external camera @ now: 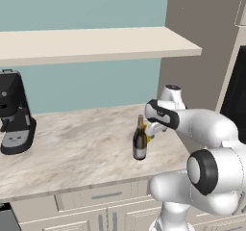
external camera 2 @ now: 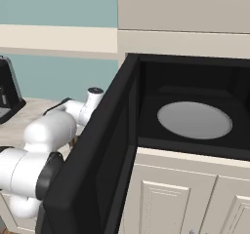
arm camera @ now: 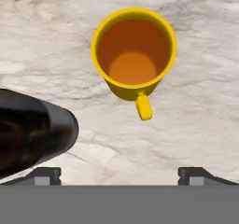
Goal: Place the microwavable item in the microwave. Then, close the microwave door and press the start button.
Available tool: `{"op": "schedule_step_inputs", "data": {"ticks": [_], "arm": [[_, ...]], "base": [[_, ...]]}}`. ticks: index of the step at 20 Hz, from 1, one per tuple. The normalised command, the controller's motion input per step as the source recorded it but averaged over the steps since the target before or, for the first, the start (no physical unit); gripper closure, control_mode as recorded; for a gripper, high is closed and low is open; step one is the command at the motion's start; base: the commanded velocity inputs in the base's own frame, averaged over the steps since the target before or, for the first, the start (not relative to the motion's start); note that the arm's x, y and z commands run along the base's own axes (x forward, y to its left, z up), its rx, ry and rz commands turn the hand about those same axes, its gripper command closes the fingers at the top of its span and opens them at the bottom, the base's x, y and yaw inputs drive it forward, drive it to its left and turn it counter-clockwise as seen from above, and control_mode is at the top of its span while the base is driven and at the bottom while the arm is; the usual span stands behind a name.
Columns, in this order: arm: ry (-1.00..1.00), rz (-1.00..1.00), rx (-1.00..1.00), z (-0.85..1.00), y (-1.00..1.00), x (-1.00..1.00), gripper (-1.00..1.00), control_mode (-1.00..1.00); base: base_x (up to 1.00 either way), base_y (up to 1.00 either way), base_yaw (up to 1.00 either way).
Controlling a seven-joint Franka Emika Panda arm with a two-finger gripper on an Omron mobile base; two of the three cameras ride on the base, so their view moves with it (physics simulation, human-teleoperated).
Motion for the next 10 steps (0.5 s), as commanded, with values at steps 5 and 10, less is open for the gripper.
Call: {"op": "schedule_step_inputs", "data": {"ticks": [5,10], "arm": [[-0.01,0.06,0.00,-0.12,0.00,0.01,-1.00,-1.00],[-0.04,0.08,0.00,-0.18,0.00,0.00,-1.00,-1.00]], "base": [[0.00,0.00,0.00],[0.00,0.00,0.00]]}}
